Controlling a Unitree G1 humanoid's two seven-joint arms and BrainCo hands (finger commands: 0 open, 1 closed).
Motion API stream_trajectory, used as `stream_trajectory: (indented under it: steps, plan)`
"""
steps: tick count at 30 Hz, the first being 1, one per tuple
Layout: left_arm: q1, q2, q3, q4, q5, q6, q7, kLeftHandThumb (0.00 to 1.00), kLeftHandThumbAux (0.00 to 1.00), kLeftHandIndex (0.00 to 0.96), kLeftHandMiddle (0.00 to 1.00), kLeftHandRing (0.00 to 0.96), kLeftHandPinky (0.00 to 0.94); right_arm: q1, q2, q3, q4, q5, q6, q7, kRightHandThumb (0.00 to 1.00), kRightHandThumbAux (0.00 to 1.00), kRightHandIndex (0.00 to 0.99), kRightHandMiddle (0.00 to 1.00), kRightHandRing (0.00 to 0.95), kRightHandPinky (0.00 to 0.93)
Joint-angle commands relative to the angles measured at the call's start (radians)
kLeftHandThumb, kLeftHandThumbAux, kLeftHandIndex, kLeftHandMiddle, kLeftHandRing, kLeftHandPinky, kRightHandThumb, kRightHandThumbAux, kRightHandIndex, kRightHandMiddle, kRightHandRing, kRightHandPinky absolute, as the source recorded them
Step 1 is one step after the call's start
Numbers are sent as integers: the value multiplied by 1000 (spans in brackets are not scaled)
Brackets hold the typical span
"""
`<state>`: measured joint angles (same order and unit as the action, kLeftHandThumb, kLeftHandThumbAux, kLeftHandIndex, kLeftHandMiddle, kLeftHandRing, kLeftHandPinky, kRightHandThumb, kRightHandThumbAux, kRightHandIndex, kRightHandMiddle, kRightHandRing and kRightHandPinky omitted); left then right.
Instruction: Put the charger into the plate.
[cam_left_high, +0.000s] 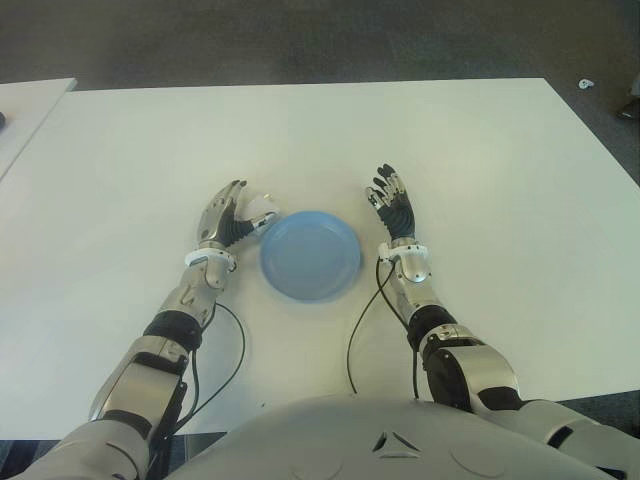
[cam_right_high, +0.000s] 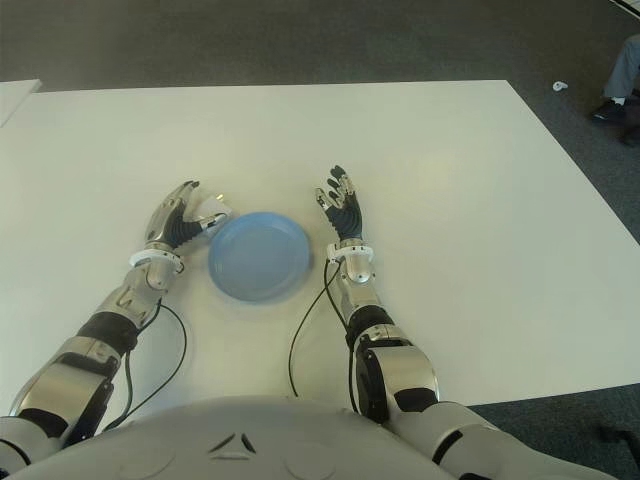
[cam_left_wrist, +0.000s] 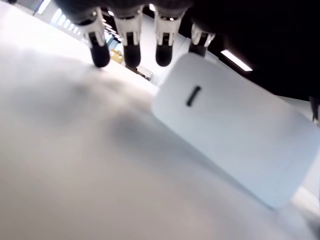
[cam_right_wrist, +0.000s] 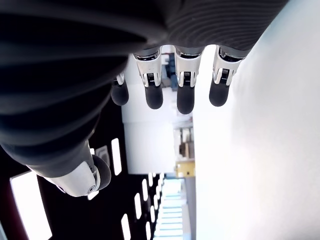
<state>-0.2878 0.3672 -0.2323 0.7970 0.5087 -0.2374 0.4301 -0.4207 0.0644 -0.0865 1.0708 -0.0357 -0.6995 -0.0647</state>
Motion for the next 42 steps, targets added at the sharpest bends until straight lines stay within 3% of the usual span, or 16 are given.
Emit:
stream_trajectory:
  steps: [1,21,42]
  plan:
    - [-12,-25,26,64,-46,31,-42,73,319,29,28,0,0,115,-4,-3,82,1,59,-2,193,668,46,122,115,131]
    - [-39,-46,7,94,-14,62,31,97,374,35,29,0,0,121,-5,-2,74,4,52,4,191,657,42,116,110,128]
    - [-36,-10,-67,108,89,50,127,53,348,47,43,0,0,119,-7,-1,77,2,50,4,188,663,48,115,105,119]
